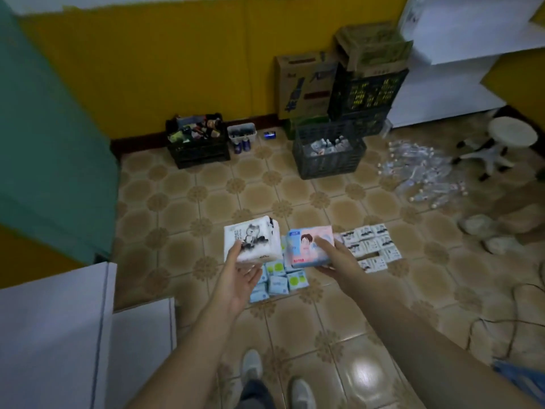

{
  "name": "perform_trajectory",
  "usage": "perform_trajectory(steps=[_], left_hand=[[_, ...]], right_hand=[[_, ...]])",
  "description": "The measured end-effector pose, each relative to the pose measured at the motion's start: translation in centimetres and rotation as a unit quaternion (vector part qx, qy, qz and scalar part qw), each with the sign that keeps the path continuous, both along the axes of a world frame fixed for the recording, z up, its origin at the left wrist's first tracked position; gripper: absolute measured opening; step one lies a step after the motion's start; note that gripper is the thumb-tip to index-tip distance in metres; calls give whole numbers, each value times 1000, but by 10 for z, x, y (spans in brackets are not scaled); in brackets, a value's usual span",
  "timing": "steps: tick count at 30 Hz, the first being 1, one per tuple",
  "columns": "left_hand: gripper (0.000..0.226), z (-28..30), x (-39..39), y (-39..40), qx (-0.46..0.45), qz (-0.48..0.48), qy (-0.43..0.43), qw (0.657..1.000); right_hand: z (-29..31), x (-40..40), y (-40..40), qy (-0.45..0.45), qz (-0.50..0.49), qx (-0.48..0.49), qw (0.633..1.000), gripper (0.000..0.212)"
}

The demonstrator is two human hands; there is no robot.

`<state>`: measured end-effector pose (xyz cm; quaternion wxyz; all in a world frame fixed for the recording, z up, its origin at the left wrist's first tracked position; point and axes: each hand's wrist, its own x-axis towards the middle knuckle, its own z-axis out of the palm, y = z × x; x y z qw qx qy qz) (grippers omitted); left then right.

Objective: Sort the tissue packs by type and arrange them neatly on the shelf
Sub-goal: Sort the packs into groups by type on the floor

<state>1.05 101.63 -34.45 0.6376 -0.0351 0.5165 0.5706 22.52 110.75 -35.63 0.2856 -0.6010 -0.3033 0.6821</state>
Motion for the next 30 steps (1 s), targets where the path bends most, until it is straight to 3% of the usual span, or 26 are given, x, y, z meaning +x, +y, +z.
perform_trajectory(steps=[2, 5, 8, 11, 19, 25, 30], left_hand=[[74, -13, 4, 19, -14, -48, -28, 998], [72, -35, 14, 50, -28, -96, -67, 993], [69, -53, 32, 83, -42, -117, -80, 989], [72, -73, 56, 117, -81, -126, -80, 986], [60, -155, 137, 224, -161, -76, -86, 980], [54, -280, 184, 296, -214, -39, -93, 971], [52, -437, 199, 334, -225, -2, -79, 971]], right_hand=[[-11, -3, 5, -1, -9, -30, 1000, 43], [-28, -3, 16, -2, -19, -61, 998, 55], [-43, 6, 35, -46, -32, -63, 996, 26], [-65, 28, 59, -74, -32, -74, 994, 40], [-162, 111, 160, -198, 151, -39, 968, 33], [-283, 150, 248, -273, 207, -28, 939, 40], [-435, 159, 289, -339, 260, -18, 904, 41]])
